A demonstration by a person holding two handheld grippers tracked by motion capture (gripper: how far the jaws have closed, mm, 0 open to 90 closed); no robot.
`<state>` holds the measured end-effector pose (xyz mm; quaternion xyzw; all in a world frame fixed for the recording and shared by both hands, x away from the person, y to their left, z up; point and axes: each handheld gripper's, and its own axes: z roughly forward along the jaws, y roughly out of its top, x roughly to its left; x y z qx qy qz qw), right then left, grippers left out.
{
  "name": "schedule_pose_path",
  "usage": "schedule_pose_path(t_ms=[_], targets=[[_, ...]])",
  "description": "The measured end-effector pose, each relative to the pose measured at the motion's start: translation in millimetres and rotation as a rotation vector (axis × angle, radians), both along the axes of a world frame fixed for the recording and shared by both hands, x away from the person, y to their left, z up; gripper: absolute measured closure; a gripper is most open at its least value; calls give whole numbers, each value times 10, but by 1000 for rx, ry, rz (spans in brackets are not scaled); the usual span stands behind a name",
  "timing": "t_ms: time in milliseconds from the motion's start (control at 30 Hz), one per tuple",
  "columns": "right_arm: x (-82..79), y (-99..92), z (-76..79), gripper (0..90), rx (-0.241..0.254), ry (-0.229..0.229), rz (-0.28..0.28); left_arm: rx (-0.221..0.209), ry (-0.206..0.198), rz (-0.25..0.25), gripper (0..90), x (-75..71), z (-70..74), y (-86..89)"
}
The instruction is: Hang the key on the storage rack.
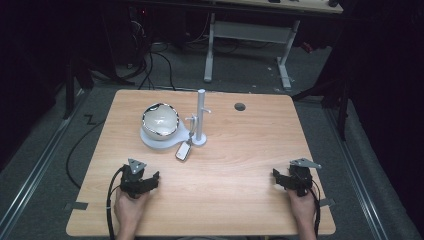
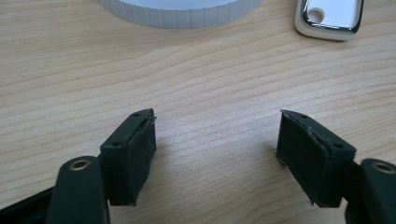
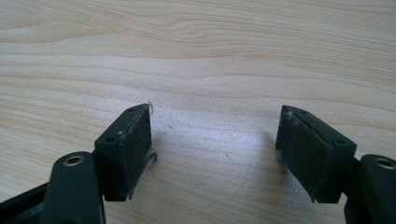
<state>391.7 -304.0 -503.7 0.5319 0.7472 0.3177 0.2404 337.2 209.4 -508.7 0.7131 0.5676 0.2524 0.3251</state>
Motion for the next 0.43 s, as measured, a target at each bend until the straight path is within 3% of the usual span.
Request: schedule_pose_path(t_ms=[433], targets=[[0,0,0,270,0,0,0,-2,1,-3,273,1,-1,-1]])
